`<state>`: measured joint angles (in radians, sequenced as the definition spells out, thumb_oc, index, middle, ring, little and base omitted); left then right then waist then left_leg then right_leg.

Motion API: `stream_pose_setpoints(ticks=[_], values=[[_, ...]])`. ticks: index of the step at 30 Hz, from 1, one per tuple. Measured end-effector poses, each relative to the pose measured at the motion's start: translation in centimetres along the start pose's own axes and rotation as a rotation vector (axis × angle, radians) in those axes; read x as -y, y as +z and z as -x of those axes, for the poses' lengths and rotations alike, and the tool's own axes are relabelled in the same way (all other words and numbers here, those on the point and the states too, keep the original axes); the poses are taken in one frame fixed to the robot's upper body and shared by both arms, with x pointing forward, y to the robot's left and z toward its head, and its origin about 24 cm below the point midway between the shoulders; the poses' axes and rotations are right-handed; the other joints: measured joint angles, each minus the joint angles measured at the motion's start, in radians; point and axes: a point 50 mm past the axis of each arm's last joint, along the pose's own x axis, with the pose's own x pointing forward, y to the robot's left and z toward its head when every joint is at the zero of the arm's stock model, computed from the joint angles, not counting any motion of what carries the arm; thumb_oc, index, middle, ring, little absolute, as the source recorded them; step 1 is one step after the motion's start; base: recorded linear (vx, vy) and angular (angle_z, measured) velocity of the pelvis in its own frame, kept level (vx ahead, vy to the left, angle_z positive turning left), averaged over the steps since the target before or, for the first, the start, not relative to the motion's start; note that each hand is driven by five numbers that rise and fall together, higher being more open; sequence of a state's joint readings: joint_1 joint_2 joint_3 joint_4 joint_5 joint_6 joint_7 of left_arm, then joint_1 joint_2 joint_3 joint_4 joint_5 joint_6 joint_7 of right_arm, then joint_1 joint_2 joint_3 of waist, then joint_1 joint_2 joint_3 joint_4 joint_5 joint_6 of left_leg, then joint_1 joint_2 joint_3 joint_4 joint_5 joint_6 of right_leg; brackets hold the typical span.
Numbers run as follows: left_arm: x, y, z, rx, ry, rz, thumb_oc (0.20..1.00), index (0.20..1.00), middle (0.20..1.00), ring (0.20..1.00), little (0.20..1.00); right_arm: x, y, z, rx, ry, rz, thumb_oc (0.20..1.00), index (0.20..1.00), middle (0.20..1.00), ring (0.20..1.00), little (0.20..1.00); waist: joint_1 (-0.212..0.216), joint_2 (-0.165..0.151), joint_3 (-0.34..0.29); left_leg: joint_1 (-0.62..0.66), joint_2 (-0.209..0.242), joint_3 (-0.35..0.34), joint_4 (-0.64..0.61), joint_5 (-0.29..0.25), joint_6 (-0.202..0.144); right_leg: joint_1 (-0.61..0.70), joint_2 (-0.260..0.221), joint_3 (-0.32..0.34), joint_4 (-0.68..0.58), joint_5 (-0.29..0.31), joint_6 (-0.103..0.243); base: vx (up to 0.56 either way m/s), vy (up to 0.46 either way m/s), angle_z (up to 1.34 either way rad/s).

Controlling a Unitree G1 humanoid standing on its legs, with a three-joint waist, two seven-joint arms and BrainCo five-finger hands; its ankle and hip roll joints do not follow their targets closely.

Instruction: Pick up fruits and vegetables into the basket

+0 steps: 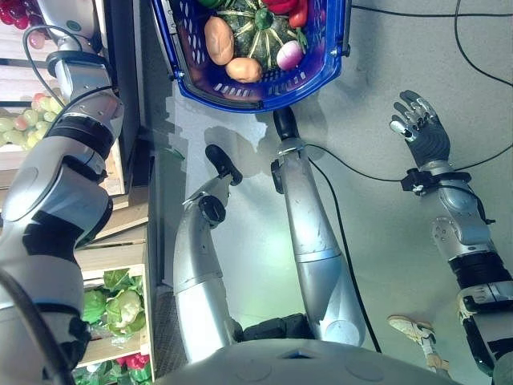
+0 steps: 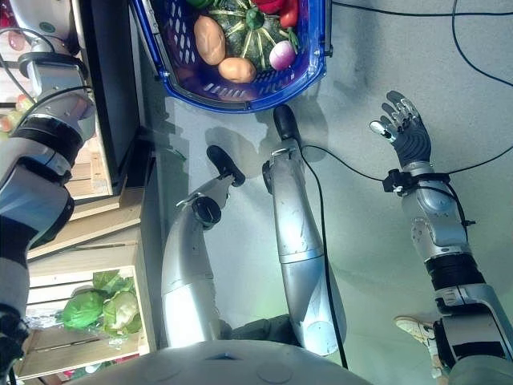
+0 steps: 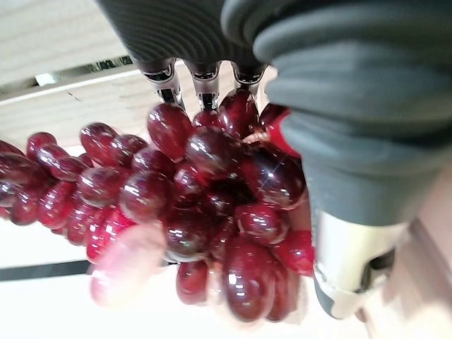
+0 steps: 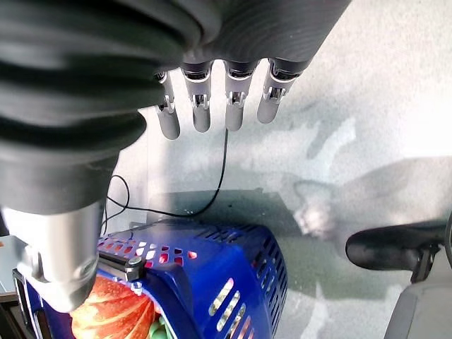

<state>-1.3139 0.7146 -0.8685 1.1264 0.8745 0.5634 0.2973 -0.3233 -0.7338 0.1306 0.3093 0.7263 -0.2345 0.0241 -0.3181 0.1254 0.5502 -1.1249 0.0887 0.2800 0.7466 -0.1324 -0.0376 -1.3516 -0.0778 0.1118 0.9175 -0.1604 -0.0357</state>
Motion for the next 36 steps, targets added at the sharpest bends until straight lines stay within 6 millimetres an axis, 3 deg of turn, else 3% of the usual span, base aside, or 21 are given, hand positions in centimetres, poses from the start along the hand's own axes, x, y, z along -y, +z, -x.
stream_pose_setpoints(ticks=[11,12,13,14,20,28,36], values=[[0.8,-0.6,0.1,-0.076,-0.093,0.135,1.000,1.000,1.000,1.000,1.000,1.0,0.9,-0.1,0.007,-0.007,0.049,1.000,1.000,1.000,1.000,1.000,0.004,0.000,0.000,-0.016,0.001,-0.014,0.021,-0.006,-0.007,-0.006,-0.004,-0.009,0.019,-0.005,-0.002,-0.01,0.056,0.02],[0.8,-0.7,0.0,-0.081,-0.094,0.139,0.586,0.586,0.586,0.586,0.586,1.1,1.0,-0.1,0.009,-0.010,0.055,1.000,1.000,1.000,1.000,1.000,0.004,0.000,0.000,-0.018,0.002,-0.016,0.024,-0.006,-0.007,-0.010,-0.004,-0.011,0.020,-0.005,-0.002,-0.02,0.040,0.00],[0.9,-0.7,0.0,-0.080,-0.097,0.138,0.470,0.470,0.470,0.470,0.470,1.2,1.0,-0.1,0.008,-0.011,0.057,1.000,1.000,1.000,1.000,1.000,0.005,0.000,0.000,-0.020,0.003,-0.017,0.025,-0.007,-0.008,-0.010,-0.003,-0.013,0.020,-0.005,-0.002,-0.02,0.037,-0.02],[0.9,-0.7,0.0,-0.082,-0.098,0.142,0.200,0.200,0.200,0.200,0.200,1.3,1.1,-0.1,0.007,-0.011,0.061,1.000,1.000,1.000,1.000,1.000,0.007,0.000,0.000,-0.024,0.006,-0.020,0.032,-0.007,-0.010,-0.011,-0.001,-0.016,0.020,-0.005,-0.002,-0.01,0.026,-0.04],[0.9,-0.8,0.0,-0.081,-0.111,0.145,0.200,0.200,0.200,0.200,0.200,1.6,1.3,-0.1,0.008,-0.015,0.073,1.000,1.000,1.000,1.000,1.000,0.015,0.000,0.000,-0.029,0.014,-0.023,0.037,-0.008,-0.012,-0.014,0.004,-0.021,0.021,-0.006,-0.002,0.00,0.008,-0.01],[3.0,-1.2,0.8,-0.080,-0.150,0.184,0.200,0.200,0.200,0.200,0.200,1.6,1.4,0.0,0.012,-0.008,0.078,1.000,1.000,1.000,1.000,1.000,0.028,0.000,0.000,-0.026,0.015,-0.036,0.036,-0.006,-0.009,-0.001,0.001,-0.035,0.012,-0.005,-0.002,0.00,0.000,0.00],[5.6,-1.7,2.0,-0.041,-0.202,0.209,0.200,0.200,0.200,0.200,0.200,1.5,1.4,0.7,0.016,0.010,0.109,1.000,1.000,1.000,1.000,1.000,0.026,-0.001,0.000,0.091,0.005,-0.041,-0.019,0.005,-0.002,0.128,-0.019,-0.060,-0.034,-0.006,-0.003,-0.01,-0.001,0.05]])
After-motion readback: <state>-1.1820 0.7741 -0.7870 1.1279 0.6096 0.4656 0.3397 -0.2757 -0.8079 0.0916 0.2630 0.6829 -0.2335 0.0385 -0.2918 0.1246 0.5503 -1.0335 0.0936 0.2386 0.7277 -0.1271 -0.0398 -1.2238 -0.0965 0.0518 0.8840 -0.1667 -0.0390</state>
